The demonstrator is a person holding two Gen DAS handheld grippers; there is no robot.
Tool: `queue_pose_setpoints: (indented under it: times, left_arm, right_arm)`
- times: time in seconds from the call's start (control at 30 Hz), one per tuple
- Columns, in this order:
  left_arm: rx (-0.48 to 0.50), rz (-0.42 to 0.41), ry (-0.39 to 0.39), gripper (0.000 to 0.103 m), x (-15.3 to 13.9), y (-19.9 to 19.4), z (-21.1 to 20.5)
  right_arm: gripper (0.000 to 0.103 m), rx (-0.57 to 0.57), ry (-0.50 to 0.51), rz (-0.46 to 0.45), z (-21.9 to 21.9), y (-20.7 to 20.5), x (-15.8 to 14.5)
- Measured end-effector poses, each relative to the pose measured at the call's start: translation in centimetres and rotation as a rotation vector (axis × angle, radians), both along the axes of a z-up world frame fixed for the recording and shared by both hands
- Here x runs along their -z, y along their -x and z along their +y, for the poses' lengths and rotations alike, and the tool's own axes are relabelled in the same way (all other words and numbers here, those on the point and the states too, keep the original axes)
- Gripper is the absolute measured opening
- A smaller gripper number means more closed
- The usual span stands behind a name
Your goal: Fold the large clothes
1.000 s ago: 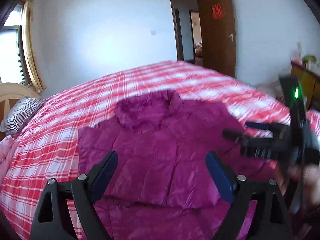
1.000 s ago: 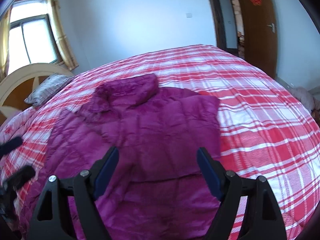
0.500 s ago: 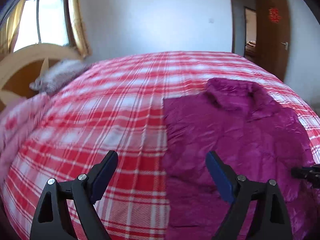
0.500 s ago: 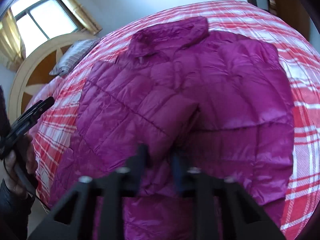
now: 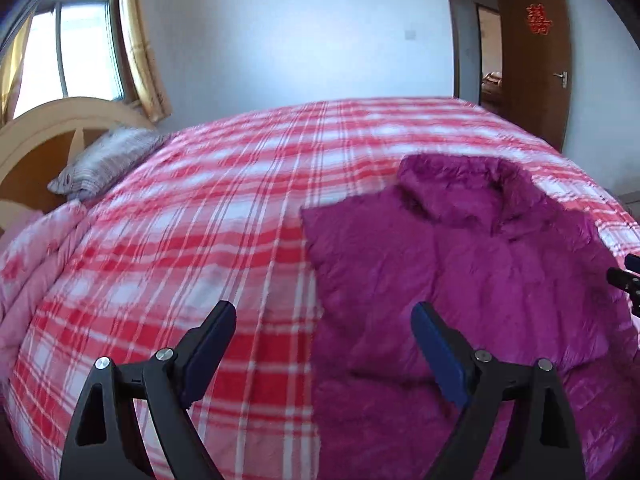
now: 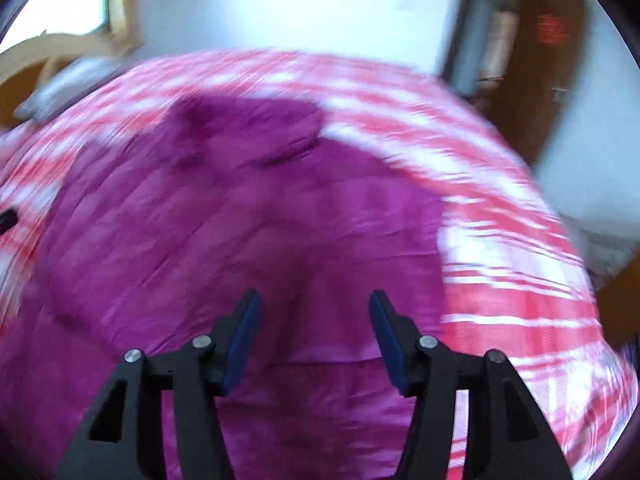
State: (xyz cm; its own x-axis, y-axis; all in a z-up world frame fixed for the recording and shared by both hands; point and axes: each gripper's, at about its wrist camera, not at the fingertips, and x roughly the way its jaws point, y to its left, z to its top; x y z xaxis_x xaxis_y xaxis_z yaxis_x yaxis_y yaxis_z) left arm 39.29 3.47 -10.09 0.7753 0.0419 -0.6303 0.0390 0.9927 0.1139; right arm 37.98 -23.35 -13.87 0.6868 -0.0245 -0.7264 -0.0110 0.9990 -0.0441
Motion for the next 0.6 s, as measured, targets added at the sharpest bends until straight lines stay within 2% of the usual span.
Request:
queue_pose_setpoints:
  times: [0.07, 0.13, 0.2, 0.23, 0.43, 0.53, 0.6]
  left_arm:
    - [0.003, -0.009, 0.018, 0.09, -0.2, -1.5, -0.7]
    - [-0.012, -0.03, 0.018, 0.09, 0.1, -3.3, -1.4]
    - [-0.027, -0.035, 0.011, 0.09, 1.1, -5.2, -2.1]
    - [-0.042, -0.031, -0.005, 0.09, 1.7, -6.1, -2.4]
    - [-0.108, 0.099, -0.008, 0.09, 7.4, -9.7, -1.7]
    - [-0.094, 0.159, 0.077, 0.093, 8.9, -10.4, -0.7]
    - [-0.113, 0.175, 0.09, 0.098, 9.3, -10.7, -0.4]
  right_arm:
    - [0.06, -0.012, -0.075, -0.059, 0.6, 0.7, -1.3]
    - [0.06, -0.084, -0.179, -0.094, 2.3, 0.8, -2.0]
    - [0.062, -0.149, -0.309, -0.098, 3.9, 0.1, -1.6]
    - [0.062, -0.151, -0.322, -0.092, 4.4, -0.5, -1.3]
    - [0.062, -0.092, -0.176, -0.038, 5.9, -3.9, 3.0]
    - [0.061, -0.093, -0.18, -0.023, 5.1, -3.6, 4.5]
    - [0.061, -0.091, -0.183, -0.012, 4.9, -3.7, 4.9]
